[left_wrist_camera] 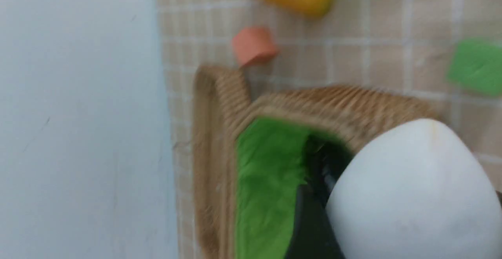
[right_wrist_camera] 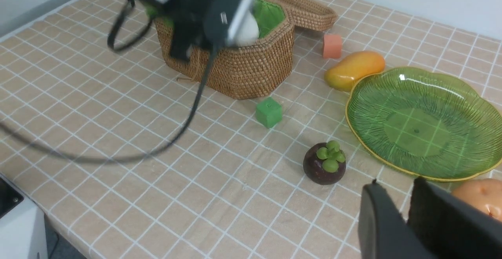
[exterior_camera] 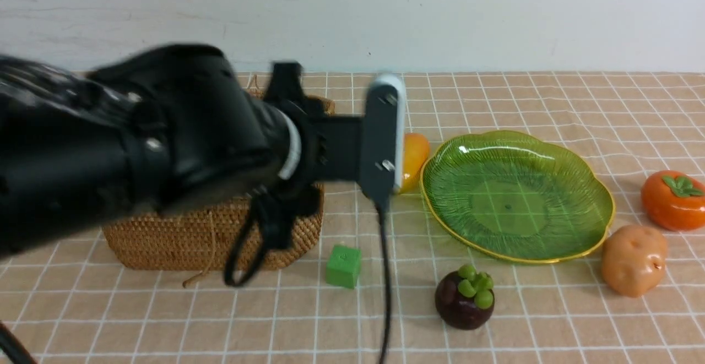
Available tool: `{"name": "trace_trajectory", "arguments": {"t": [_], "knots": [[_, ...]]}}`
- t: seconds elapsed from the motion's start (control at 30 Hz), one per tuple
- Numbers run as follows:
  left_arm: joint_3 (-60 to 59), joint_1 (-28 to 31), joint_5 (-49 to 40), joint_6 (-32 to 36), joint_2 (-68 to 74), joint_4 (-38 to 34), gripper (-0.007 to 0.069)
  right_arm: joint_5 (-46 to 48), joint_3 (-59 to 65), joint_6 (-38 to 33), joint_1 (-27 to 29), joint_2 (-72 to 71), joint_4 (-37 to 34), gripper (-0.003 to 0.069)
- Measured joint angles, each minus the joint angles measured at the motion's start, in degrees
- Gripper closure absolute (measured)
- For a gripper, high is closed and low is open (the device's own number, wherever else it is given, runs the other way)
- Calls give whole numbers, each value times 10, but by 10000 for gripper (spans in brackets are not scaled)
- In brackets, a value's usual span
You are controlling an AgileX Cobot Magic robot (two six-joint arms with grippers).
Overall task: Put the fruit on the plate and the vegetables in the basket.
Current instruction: Take a daikon with your left arm and place it on the basket on the left, then grab a mangosteen with your left arm and put it on the plate on the right
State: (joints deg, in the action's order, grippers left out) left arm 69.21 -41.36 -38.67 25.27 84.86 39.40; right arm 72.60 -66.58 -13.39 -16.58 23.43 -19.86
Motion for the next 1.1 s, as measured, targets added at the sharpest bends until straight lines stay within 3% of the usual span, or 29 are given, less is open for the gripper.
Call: {"name": "trace_trajectory", "arguments": {"t": [0.1,0.2,0.43,0.53,0.67,0.77,0.93,1.03,1.1], "knots": [[0,59,32,1,13,10,178,0,0,0,0,0,0,522],[0,131,118,4,55,13,178,0,0,0,0,0,-1,520],[-1,172,187,2,113,36,178,0,0,0,0,0,-3,520],[-1,173,195,2,116,48,143,0,0,0,0,0,-4,520],[-1,173,202,-1,108,54,-10,0,0,0,0,0,-4,519],[-1,173,194,-33,92,43,-38,0,0,0,0,0,-4,519],[-1,166,121,-165,50,-55,10,0,0,0,0,0,0,519],[-1,135,61,-213,30,-135,102,0,0,1,0,0,0,519],[4,78,16,-227,22,-221,215,0,0,5,0,0,-2,519]]}}
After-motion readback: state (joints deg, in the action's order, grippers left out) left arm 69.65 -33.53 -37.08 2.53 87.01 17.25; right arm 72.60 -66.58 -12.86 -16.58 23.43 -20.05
